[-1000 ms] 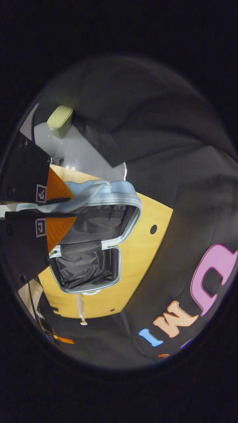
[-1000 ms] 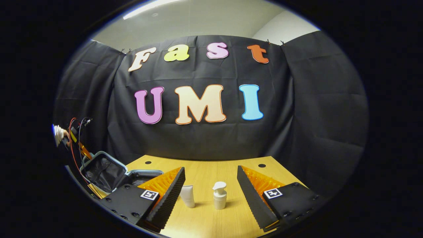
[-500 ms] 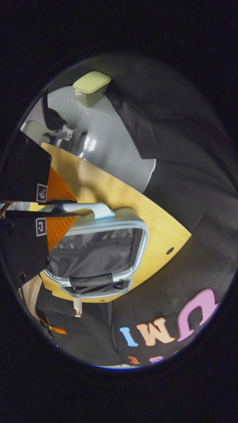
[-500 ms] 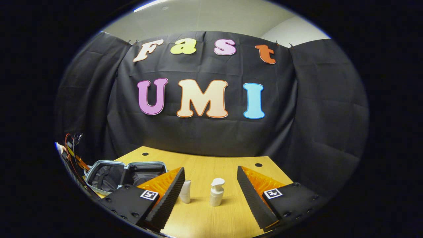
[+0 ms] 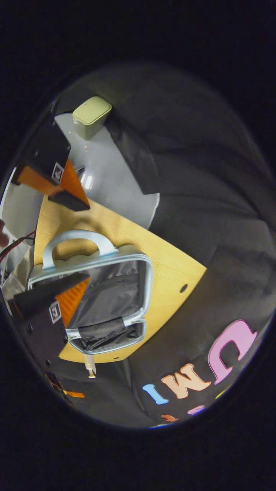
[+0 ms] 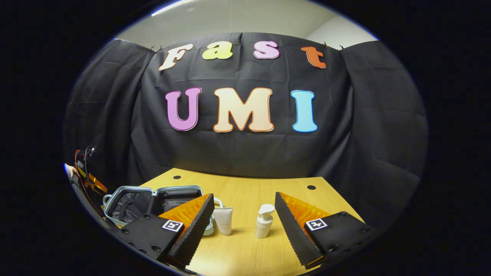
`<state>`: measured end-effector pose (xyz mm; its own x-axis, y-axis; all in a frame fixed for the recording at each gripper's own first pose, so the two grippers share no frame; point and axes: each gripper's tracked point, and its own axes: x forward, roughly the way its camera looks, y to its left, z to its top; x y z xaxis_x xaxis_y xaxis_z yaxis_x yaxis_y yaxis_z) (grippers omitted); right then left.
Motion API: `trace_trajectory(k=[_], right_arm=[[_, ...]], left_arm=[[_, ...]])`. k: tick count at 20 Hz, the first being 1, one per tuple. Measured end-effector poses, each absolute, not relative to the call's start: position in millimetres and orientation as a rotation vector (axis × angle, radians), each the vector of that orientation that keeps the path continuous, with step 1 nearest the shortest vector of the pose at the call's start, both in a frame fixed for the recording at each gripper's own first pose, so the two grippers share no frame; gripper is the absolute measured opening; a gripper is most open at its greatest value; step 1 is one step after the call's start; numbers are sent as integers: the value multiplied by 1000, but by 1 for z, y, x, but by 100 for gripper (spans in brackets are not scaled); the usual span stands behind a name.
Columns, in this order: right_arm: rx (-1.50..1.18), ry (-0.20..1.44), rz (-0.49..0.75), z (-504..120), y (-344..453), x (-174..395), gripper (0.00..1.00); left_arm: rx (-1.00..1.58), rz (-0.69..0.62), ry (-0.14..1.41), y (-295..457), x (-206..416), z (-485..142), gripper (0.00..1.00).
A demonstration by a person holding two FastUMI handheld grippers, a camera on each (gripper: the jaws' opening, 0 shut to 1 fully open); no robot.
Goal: First open the suitcase, pack the skin care products into it, and then close the suitcase.
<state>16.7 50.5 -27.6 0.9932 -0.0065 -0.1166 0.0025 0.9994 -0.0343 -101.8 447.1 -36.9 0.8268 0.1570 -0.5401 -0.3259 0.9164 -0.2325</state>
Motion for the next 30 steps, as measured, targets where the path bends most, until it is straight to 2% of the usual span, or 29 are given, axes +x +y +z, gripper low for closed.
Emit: trace_trajectory(k=[1,3,5,9,13,19,20,21,26,30], right_arm=[[-27,115,-9,-29,47,18,99],[-17,122,-17,-33,39,20,100],[-15,126,-25,-35,29,23,100],[-18,146,-15,-47,16,34,100],[-42,195,31,-75,15,47,100],[-65,252,85,-123,12,74,100],[-65,255,85,-131,8,79,100],[-63,256,79,-141,3,84,99],[-10,317,51,-194,-23,102,100],[-19,359,60,-221,-30,112,100]], left_arm=[[-286,291,489,444,-103,-16,95],[-159,344,357,433,-100,32,96],[-32,344,219,398,-91,79,95],[28,130,54,249,-63,125,94],[7,-84,45,116,-9,83,94],[84,-266,104,-39,62,-18,95],[88,-285,110,-56,72,-37,91],[85,-296,115,-70,82,-52,95],[78,-256,170,-95,122,-126,96],[69,-181,225,-84,146,-158,96]])
